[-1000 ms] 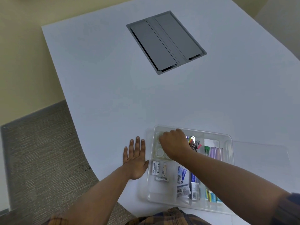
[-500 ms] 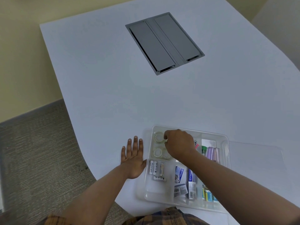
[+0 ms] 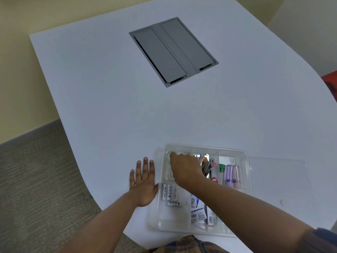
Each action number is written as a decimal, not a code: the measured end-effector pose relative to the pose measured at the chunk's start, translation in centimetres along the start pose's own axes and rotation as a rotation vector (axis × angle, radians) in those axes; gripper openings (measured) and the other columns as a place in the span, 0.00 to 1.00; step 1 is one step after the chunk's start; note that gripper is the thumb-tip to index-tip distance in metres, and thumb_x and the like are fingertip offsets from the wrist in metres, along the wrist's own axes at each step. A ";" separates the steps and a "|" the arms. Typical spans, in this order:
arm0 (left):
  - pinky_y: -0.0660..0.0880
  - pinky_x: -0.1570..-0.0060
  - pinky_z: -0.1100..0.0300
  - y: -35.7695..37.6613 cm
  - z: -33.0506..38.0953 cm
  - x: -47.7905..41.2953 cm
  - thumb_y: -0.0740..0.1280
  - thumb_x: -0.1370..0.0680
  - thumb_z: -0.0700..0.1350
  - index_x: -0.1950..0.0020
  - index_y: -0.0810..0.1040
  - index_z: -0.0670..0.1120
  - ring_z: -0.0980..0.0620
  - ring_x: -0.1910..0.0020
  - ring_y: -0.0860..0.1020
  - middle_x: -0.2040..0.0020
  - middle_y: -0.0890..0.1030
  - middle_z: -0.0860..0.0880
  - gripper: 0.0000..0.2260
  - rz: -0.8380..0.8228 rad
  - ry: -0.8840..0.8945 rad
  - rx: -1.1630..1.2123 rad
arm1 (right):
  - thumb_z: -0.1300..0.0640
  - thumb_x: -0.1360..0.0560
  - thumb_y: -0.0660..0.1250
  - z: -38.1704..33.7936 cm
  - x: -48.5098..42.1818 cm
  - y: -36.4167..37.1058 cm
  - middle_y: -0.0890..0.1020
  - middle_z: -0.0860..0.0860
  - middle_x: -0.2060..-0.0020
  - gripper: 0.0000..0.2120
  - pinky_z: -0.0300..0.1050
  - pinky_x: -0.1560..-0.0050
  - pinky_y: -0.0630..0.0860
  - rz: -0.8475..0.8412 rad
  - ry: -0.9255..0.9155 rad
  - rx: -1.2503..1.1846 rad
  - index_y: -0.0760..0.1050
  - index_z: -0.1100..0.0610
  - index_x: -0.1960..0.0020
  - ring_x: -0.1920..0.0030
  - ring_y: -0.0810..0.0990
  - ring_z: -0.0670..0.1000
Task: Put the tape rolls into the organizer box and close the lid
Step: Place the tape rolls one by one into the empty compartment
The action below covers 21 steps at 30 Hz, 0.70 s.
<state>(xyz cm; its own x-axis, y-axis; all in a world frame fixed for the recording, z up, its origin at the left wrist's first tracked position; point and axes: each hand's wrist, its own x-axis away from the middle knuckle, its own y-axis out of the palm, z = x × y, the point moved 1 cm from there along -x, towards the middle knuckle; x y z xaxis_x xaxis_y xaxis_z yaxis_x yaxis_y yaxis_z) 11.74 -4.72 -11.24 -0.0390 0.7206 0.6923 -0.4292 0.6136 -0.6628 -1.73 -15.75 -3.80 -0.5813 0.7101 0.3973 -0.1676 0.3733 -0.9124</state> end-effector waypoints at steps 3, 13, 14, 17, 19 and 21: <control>0.26 0.32 0.46 -0.1 0.0 0.1 0.48 0.20 0.60 0.35 0.18 0.50 0.50 0.38 0.16 0.35 0.16 0.52 0.37 -0.002 0.003 0.004 | 0.67 0.32 0.66 1.0 -0.6 -0.8 0.71 0.51 0.68 0.14 0.45 0.67 0.66 0.020 0.026 0.027 0.69 0.59 0.48 0.67 0.73 0.54; 0.27 0.32 0.45 -0.3 0.4 0.3 0.48 0.20 0.59 0.34 0.19 0.49 0.48 0.36 0.17 0.34 0.17 0.50 0.36 -0.003 0.007 0.011 | 0.65 0.33 0.69 1.8 0.4 0.8 0.80 0.52 0.64 0.13 0.41 0.73 0.55 -0.018 -0.071 0.155 0.67 0.54 0.57 0.64 0.80 0.55; 0.27 0.32 0.45 -0.3 0.3 0.3 0.48 0.20 0.59 0.34 0.19 0.49 0.48 0.36 0.17 0.34 0.17 0.50 0.36 -0.003 0.007 0.012 | 0.64 0.34 0.69 1.9 0.5 1.1 0.80 0.52 0.65 0.14 0.40 0.74 0.52 -0.011 -0.065 0.158 0.65 0.53 0.59 0.64 0.80 0.55; 0.27 0.32 0.45 -0.3 0.3 0.3 0.48 0.20 0.59 0.34 0.18 0.49 0.49 0.37 0.16 0.34 0.16 0.50 0.36 -0.001 0.005 0.007 | 0.59 0.32 0.70 1.9 0.4 1.5 0.80 0.51 0.67 0.13 0.41 0.75 0.51 0.011 -0.039 0.159 0.64 0.53 0.60 0.68 0.74 0.54; 0.26 0.32 0.46 -0.2 0.2 0.2 0.48 0.20 0.60 0.34 0.18 0.49 0.49 0.37 0.16 0.35 0.16 0.51 0.36 -0.002 0.006 0.003 | 0.55 0.30 0.70 1.8 0.2 1.6 0.80 0.51 0.67 0.11 0.41 0.75 0.52 0.024 -0.025 0.152 0.67 0.54 0.59 0.68 0.74 0.54; 0.26 0.33 0.46 -0.2 0.2 0.2 0.48 0.20 0.60 0.35 0.18 0.50 0.49 0.37 0.16 0.35 0.16 0.51 0.36 0.005 0.005 -0.001 | 0.52 0.29 0.70 1.7 0.1 1.5 0.81 0.51 0.66 0.09 0.41 0.74 0.54 0.031 -0.023 0.145 0.71 0.55 0.57 0.65 0.78 0.54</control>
<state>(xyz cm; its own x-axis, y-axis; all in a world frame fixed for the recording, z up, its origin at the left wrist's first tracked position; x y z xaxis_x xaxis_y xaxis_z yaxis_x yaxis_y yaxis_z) 11.62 -4.70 -10.92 -0.0360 0.7251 0.6877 -0.4278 0.6107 -0.6664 -3.41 -16.12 -5.31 -0.6058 0.7054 0.3680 -0.2619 0.2600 -0.9294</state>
